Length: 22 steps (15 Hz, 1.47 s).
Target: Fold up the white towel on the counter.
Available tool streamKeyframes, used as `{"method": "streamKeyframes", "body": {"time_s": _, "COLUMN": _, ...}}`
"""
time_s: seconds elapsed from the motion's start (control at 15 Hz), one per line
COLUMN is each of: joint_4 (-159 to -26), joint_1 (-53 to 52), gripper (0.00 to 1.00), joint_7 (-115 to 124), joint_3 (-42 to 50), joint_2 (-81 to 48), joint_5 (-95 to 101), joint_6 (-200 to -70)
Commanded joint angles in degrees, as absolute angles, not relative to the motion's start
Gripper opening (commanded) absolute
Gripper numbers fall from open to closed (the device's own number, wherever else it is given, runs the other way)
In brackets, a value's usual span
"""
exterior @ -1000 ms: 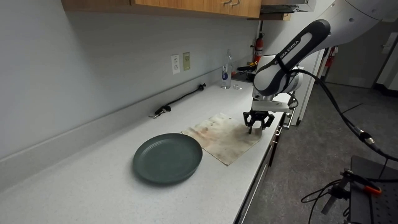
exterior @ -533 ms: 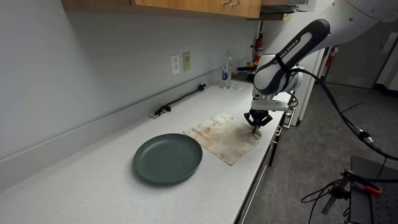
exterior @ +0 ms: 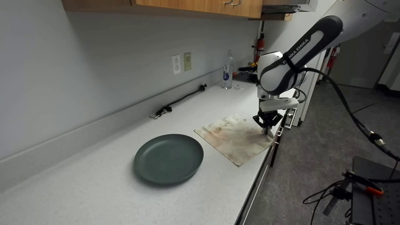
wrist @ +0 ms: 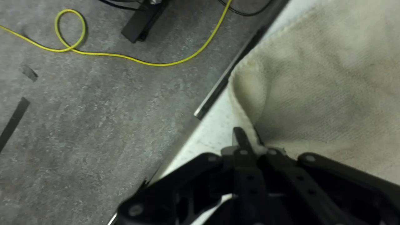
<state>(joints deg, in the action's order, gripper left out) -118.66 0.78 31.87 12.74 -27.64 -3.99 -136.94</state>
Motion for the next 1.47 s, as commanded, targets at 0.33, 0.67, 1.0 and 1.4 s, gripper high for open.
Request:
{"method": "streamKeyframes", "body": {"time_s": 0.33, "joint_4": -117.0, "joint_1": -1.3, "gripper": 0.01, "joint_7": 35.1, "joint_3": 13.6, "joint_2": -21.0, "joint_5": 8.7, "joint_6": -122.5}}
{"method": "streamKeyframes", "body": {"time_s": 0.67, "joint_4": -110.9, "joint_1": -2.2, "gripper": 0.01, "joint_7": 36.2, "joint_3": 10.4, "joint_2": -24.0, "joint_5": 7.8, "joint_6": -121.0}}
{"method": "streamKeyframes", "body": {"time_s": 1.0, "joint_4": -106.2, "joint_1": -4.0, "gripper": 0.01, "joint_7": 38.7, "joint_3": 8.3, "joint_2": -28.4, "joint_5": 7.9, "joint_6": -123.4}}
{"method": "streamKeyframes", "body": {"time_s": 1.4, "joint_4": -100.7, "joint_1": -6.5, "gripper": 0.01, "joint_7": 42.1, "joint_3": 8.5, "joint_2": -33.4, "joint_5": 8.6, "joint_6": -128.2}}
